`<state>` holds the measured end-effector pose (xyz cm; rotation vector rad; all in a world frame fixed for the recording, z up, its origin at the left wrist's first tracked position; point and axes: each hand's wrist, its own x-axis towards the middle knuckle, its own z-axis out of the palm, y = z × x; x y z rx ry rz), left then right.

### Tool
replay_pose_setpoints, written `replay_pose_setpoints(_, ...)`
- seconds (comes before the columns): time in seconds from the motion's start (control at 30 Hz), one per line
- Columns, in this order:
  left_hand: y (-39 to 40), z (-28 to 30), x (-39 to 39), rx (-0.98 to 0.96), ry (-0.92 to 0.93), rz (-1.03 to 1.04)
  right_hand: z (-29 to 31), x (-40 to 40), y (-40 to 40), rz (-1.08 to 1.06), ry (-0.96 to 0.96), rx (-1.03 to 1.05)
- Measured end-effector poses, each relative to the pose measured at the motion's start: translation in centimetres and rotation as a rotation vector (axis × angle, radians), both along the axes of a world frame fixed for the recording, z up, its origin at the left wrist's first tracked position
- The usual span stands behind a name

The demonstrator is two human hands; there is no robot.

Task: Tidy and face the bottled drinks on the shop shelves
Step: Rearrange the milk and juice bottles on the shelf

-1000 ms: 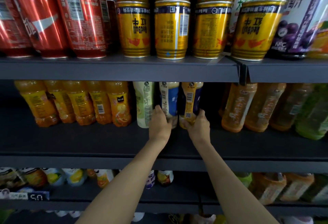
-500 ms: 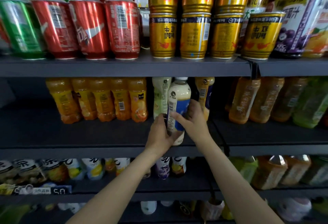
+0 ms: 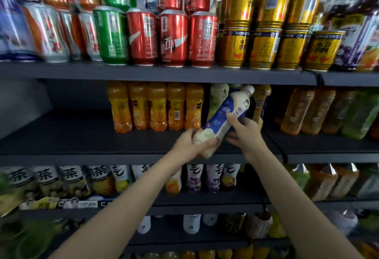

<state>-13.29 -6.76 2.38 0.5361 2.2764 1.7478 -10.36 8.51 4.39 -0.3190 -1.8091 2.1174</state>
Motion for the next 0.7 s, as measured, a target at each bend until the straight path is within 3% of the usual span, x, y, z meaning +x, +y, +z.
replay_pose_setpoints(0.07,-0.8,-0.2,-0.4,-0.170,0.248,0.141,-0.7,0.6,-1.1,0.006,-0.076,-0.057)
replay_pose_setpoints(0.17,-1.7,0.1,0.1,-0.370,0.592,0.142,-1.5,1.3,-2.5,0.000,-0.106,-0.248)
replay_pose_setpoints(0.27,-2.0,0.5,0.6,-0.432,0.758,0.098,-1.5,1.8,-2.7,-0.034,-0.111,-0.357)
replay_pose_setpoints(0.33,-2.3,0.5,0.4,-0.311,0.591,0.035,-1.4,2.1,-2.4,-0.045,-0.096,-0.346)
replay_pose_setpoints(0.43,-3.1,0.8,0.5,-0.005,-0.057,-0.171,-0.9,2.8,-1.5,0.003,-0.047,-0.256)
replay_pose_setpoints(0.5,-3.3,0.5,0.4,0.115,-0.312,-0.267,-0.7,3.2,-0.9,0.056,-0.007,-0.221)
replay_pose_setpoints(0.6,-2.9,0.2,0.7,0.144,-0.327,-0.308,-0.9,3.6,-0.2,0.098,0.016,-0.196)
replay_pose_setpoints(0.7,-1.8,0.5,1.2,0.078,-0.195,-0.230,-0.9,3.7,0.2,0.059,0.015,-0.154)
